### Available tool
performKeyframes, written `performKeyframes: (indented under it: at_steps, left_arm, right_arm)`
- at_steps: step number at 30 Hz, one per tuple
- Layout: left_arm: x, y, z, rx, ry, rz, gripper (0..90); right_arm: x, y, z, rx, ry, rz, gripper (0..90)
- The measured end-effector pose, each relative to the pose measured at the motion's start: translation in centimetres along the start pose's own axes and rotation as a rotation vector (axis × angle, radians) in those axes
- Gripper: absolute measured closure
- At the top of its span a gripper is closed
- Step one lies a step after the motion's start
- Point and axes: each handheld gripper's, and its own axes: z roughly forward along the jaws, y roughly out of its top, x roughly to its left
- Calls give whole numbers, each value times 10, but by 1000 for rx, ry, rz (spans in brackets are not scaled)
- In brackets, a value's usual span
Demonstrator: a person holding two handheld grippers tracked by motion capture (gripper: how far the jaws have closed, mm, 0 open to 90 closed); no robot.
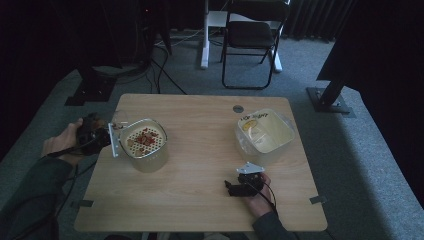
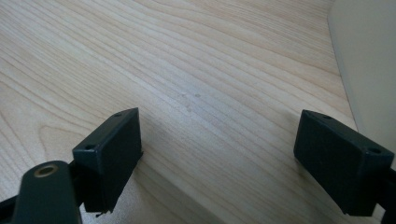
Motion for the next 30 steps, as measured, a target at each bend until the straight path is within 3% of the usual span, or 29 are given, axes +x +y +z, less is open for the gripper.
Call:
performKeyframes:
  at_steps: [10, 11, 13, 16, 27, 30]
  left_arm:
    - [2, 16, -7, -29, 37, 145, 432]
    - [2, 16, -7, -29, 37, 145, 432]
    - [2, 18, -7, -18, 48, 198, 433]
    - [2, 19, -8, -11, 51, 228, 433]
    - [1, 17, -4, -1, 48, 226, 435]
    - [1, 18, -4, -10, 50, 210, 435]
  right_arm:
    - [0, 0, 0, -1, 1, 0, 151]
    - [0, 0, 0, -2, 1, -1, 151]
    - [0, 0, 0, -3, 0, -3, 151]
    - [0, 0, 0, -2, 2, -3, 151]
    - [0, 0, 0, -2, 4, -4, 151]
    - [0, 0, 0, -2, 4, -4, 151]
